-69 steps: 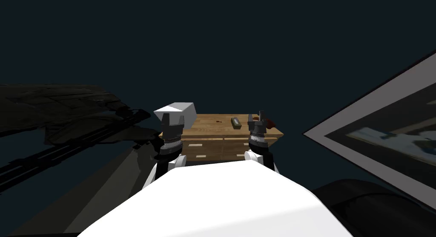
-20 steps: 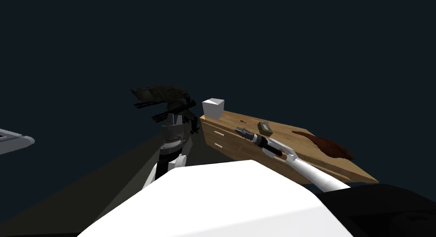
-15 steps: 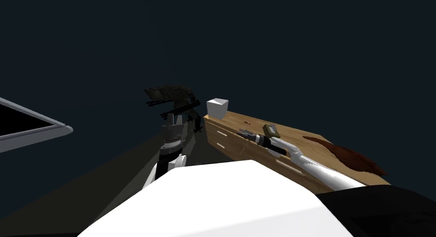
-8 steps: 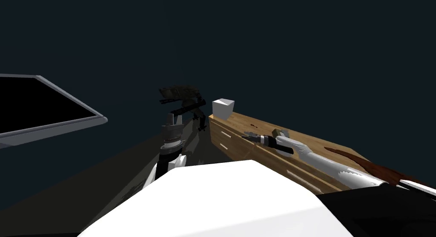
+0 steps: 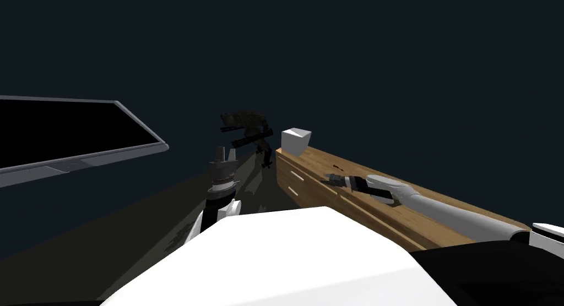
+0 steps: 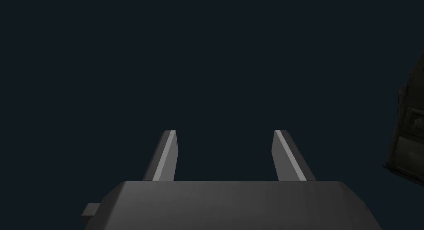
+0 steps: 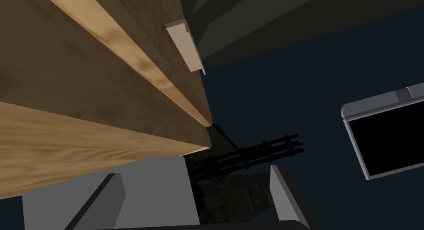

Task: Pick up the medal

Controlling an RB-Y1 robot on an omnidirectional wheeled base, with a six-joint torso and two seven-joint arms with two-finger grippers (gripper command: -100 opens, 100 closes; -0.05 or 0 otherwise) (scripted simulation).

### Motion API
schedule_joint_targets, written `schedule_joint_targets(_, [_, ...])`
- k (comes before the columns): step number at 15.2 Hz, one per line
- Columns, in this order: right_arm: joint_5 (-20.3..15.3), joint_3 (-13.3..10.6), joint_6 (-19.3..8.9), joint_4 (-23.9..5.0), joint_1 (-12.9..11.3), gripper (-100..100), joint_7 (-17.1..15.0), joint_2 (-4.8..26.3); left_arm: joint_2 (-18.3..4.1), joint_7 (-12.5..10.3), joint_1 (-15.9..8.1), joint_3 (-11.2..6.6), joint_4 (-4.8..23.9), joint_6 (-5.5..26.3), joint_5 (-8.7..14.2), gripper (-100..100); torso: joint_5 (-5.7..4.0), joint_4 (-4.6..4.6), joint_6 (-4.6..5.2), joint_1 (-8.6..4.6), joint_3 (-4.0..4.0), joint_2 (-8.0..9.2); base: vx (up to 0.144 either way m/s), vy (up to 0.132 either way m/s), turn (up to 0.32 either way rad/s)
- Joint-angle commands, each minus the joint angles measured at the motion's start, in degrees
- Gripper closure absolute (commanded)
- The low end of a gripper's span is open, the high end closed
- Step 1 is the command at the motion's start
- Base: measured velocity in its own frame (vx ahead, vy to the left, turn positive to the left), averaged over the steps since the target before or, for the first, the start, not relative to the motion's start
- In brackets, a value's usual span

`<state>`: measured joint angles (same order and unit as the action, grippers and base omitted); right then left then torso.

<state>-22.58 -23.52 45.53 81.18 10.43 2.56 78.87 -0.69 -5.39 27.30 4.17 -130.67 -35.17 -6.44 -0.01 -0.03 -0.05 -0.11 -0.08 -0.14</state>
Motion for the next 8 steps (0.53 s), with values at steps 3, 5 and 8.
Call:
schedule_joint_targets(3, [-1.8, -2.0, 1.1, -4.1, -0.4, -100, 0.0, 3.1, 0.0, 0.0, 0.0, -0.01, 0.0, 0.0, 0.0, 0, -0.02, 0.01, 0.09, -0.01, 0.04, 0.07, 0.021, -0.017, 0.098])
schedule_joint_targets(5, [-3.1, -3.5, 1.4, -6.8, -0.6, -100, -0.1, 5.2, 0.0, 0.0, 0.0, 0.00, 0.0, 0.0, 0.0, 0, -0.01, 0.01, 0.02, -0.01, 0.04, 0.07, 0.024, -0.026, 0.294])
schedule_joint_targets(8, [-4.3, -4.9, 1.7, -9.6, -0.7, -100, -0.2, 7.2, 0.0, 0.0, 0.0, 0.00, 0.0, 0.0, 0.0, 0, -0.02, 0.00, 0.01, -0.11, 0.00, -0.01, 0.040, -0.049, 0.281])
